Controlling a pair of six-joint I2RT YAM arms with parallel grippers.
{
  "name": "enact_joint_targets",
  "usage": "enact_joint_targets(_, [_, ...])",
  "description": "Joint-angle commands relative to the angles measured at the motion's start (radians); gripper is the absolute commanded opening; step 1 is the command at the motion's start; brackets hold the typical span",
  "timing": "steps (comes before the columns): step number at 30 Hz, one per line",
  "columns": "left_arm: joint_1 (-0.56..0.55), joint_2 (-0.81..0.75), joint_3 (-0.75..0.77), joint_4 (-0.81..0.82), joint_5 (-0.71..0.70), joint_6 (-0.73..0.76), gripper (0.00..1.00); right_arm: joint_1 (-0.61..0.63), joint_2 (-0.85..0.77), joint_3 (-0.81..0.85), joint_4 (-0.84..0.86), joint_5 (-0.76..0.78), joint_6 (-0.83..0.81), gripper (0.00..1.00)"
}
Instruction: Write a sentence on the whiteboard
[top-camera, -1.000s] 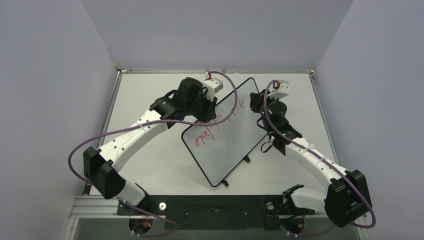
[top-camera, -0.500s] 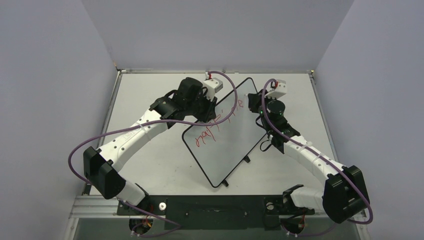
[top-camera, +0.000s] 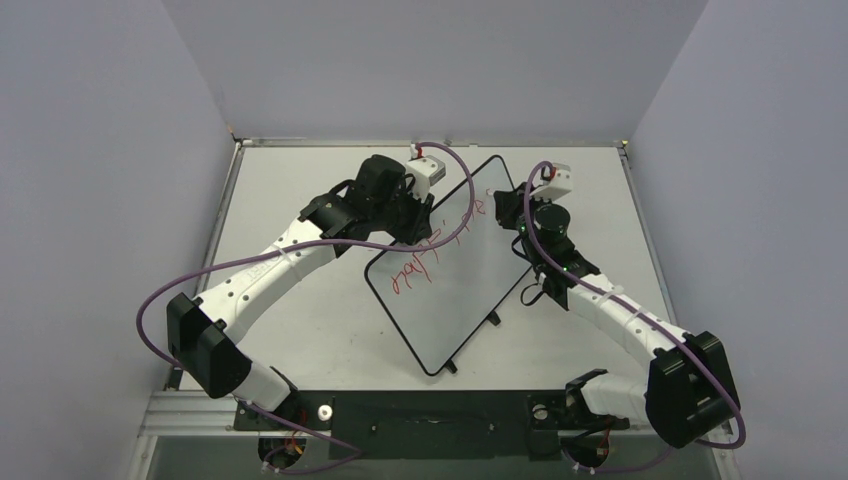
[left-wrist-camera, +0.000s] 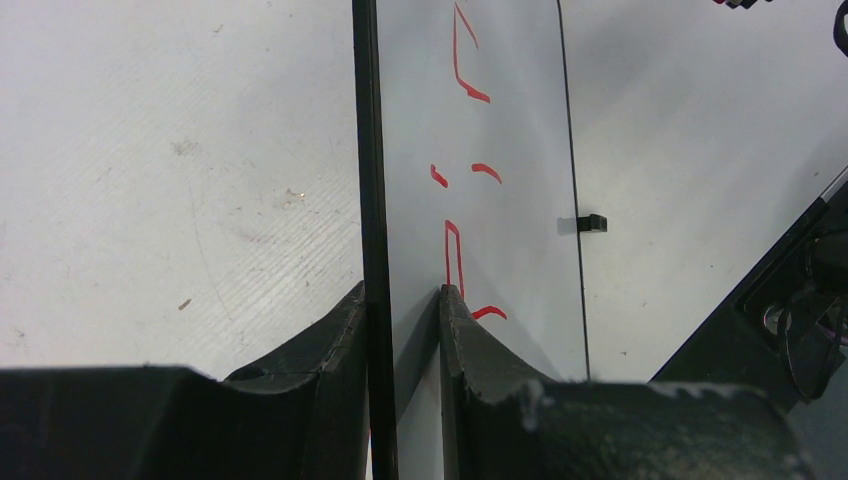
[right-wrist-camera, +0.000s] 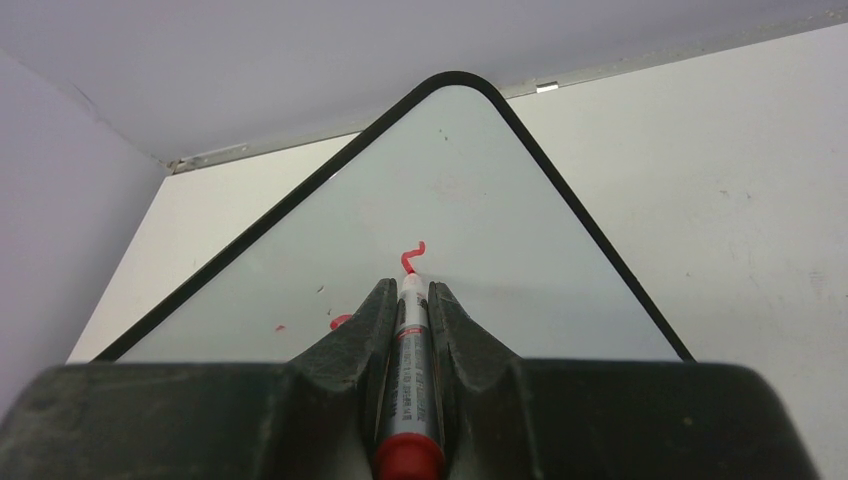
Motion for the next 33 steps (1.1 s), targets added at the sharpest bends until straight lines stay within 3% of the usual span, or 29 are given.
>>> enact_joint_targets(1, [0.004, -0.012, 0.007, 0.009, -0.135, 0.135, 0.0, -0.003, -0.026, -0.023, 0.032, -0.027, 0.014, 0.0])
enact_joint_targets(21, [0.004, -0.016, 0.005, 0.008, -0.135, 0.135, 0.0, -0.035, -0.006, -0.021, 0.017, -0.004, 0.006, 0.0])
enact_joint_targets(33, [0.004, -0.02, 0.006, 0.009, -0.137, 0.135, 0.0, -0.035, -0.095, -0.056, -0.032, -0.058, 0.027, 0.0])
